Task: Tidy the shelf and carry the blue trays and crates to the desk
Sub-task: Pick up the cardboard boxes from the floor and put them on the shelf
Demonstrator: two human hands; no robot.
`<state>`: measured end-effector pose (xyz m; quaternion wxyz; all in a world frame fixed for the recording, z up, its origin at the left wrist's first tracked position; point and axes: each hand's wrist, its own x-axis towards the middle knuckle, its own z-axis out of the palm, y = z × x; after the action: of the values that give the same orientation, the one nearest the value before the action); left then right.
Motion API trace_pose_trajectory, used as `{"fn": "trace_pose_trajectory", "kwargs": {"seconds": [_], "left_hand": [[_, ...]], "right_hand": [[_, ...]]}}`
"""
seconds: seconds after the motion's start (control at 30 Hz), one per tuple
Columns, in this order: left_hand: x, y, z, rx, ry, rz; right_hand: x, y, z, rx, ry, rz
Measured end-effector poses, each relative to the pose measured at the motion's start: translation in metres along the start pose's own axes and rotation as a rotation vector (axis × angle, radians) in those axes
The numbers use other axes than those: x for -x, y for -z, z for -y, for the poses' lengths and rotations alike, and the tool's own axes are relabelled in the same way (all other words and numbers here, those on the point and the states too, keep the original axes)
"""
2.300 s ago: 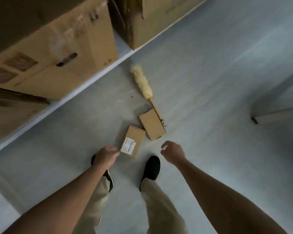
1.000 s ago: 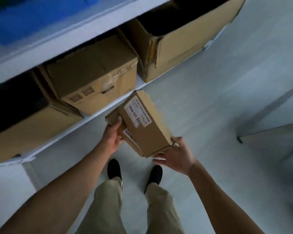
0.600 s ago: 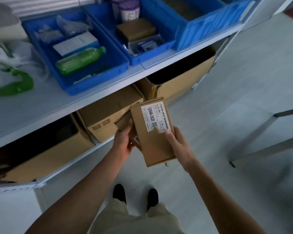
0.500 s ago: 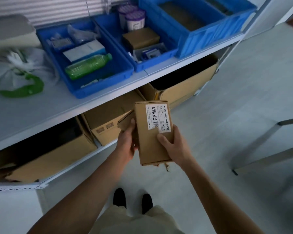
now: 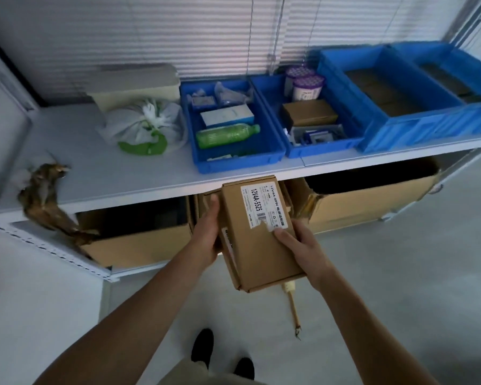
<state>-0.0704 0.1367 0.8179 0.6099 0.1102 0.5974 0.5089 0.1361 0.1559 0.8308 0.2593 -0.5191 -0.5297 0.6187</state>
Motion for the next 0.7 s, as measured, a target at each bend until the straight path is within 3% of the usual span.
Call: {"fn": "trace_pose_trajectory", "kwargs": {"seconds": [0.37,0.47,0.57,0.7], "left_hand": [[0.003,0.106,-0.040,0.175,-0.076,-0.079],[-0.009,0.147,-0.067,0.235,-0.158,-0.192],[-0.030,0.189,-0.102,0.169,-0.209,-0.207],[-0.055,0.234,-0.139,0.234,-0.057,-0.213]], "right_hand": [[-0.059,-0.128,0.024,0.087,-0.051,0.389],[-0.087,-0.158,0.041,0.172,-0.091,0.502],[-0.119,-0.197,0.060,0.272,-0.070,0.548],[-0.154,-0.243,0.095,0.281,-0.120,0.567]]}}
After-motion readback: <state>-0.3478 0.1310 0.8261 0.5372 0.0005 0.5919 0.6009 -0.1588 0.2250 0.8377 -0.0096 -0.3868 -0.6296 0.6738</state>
